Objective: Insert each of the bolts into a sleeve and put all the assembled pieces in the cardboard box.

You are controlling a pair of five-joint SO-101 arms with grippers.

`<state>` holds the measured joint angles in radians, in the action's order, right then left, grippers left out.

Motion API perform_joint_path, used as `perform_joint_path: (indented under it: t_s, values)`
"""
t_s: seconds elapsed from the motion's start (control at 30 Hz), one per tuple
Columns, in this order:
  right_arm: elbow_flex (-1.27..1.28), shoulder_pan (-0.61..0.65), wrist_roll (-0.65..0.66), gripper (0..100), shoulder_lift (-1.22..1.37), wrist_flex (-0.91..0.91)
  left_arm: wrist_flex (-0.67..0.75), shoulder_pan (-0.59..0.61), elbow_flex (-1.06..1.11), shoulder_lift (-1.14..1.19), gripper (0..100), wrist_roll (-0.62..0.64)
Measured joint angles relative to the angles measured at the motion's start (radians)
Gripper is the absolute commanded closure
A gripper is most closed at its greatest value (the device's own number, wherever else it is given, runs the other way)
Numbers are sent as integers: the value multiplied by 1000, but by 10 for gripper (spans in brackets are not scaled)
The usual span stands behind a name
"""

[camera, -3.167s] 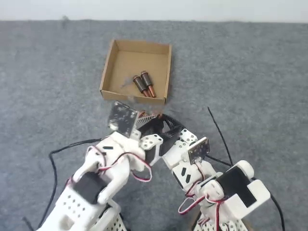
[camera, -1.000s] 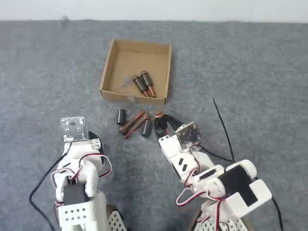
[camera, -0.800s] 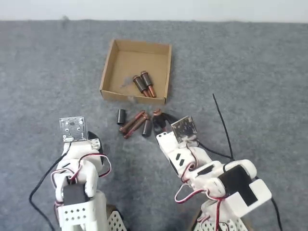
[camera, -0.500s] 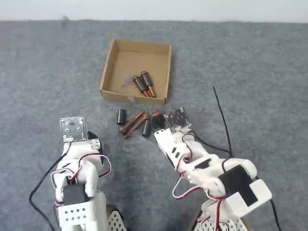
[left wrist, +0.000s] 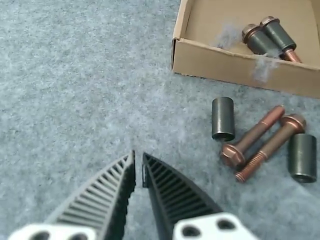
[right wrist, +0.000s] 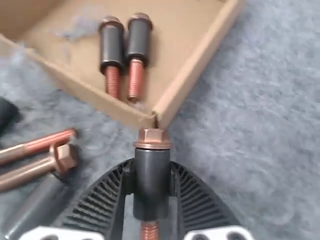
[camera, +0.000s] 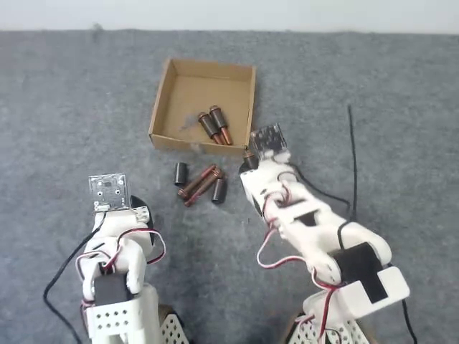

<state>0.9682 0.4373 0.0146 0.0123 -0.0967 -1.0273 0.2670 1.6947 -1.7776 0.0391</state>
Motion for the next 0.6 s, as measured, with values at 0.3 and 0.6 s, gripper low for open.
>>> perform_joint_path:
  t_s: [0.3,0.6]
  values:
    - [-463,-6,2,992,3,723,0,0,0,0,976,-34]
    - [-910,-6,2,992,20,996,0,0,0,0,976,-37]
